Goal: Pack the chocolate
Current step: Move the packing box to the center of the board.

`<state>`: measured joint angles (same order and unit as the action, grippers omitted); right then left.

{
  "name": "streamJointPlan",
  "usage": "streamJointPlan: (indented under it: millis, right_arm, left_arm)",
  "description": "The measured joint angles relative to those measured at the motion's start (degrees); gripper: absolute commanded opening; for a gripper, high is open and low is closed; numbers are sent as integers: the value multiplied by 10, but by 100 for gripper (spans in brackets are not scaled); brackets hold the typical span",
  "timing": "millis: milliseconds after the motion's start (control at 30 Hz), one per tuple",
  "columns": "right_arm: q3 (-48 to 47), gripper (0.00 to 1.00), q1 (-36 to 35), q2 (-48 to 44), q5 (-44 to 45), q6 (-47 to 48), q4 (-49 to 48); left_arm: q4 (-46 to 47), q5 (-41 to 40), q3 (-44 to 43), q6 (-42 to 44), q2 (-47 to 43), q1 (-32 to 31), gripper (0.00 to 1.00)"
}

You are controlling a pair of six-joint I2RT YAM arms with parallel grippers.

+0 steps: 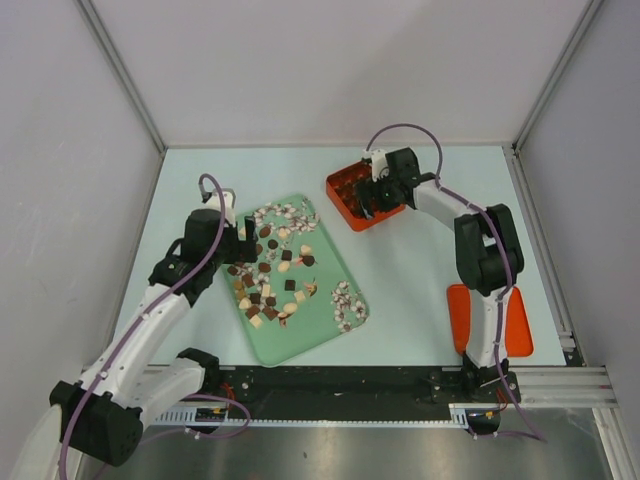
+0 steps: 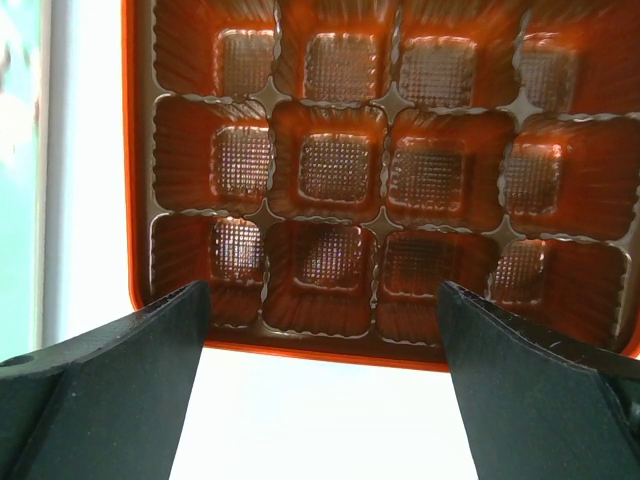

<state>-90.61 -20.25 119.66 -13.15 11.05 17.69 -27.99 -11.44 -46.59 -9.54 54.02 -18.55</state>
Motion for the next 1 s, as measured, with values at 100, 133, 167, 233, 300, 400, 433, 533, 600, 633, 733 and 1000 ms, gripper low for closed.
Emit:
streamJointPlan:
  millis: [100,133,167,233,300,400,433,533,600,633,733,1000]
  right_arm:
    - [46,100,0,-37,0,-1,19]
    - [63,100,0,-50,0,-3,22]
    - [77,100,0,-61,0,-5,28]
    - [102,100,-2,-79,0,-10,36]
    - [130,100,-6,-99,0,-19,46]
    - [179,100,-17,-133,1,-30,52]
    - [197,100,-24,-147,4,-34,54]
    - [243,100,-48,-184,10,-47,62]
    - [272,100,-67,-207,15,-56,64]
    - [280,100,-73,-215,17,-61,65]
    - [314,100,-100,-242,29,-80,63]
    - [345,100,-122,-329,82,-130,70]
  left_arm:
    - [0,1,1,1,-4,0,100]
    - [0,2,2,1,-5,0,100]
    - [1,2,3,1,-6,0,100]
    - [1,6,6,2,-8,0,100]
    - [1,10,8,2,-9,0,100]
    - [1,13,9,2,-13,0,100]
    - [1,14,9,1,-14,0,100]
    - [1,17,10,1,-18,0,100]
    - [2,18,10,1,-20,0,100]
    - [2,19,11,1,-21,0,100]
    - [4,26,15,1,-24,0,100]
    - [4,31,19,1,-28,0,100]
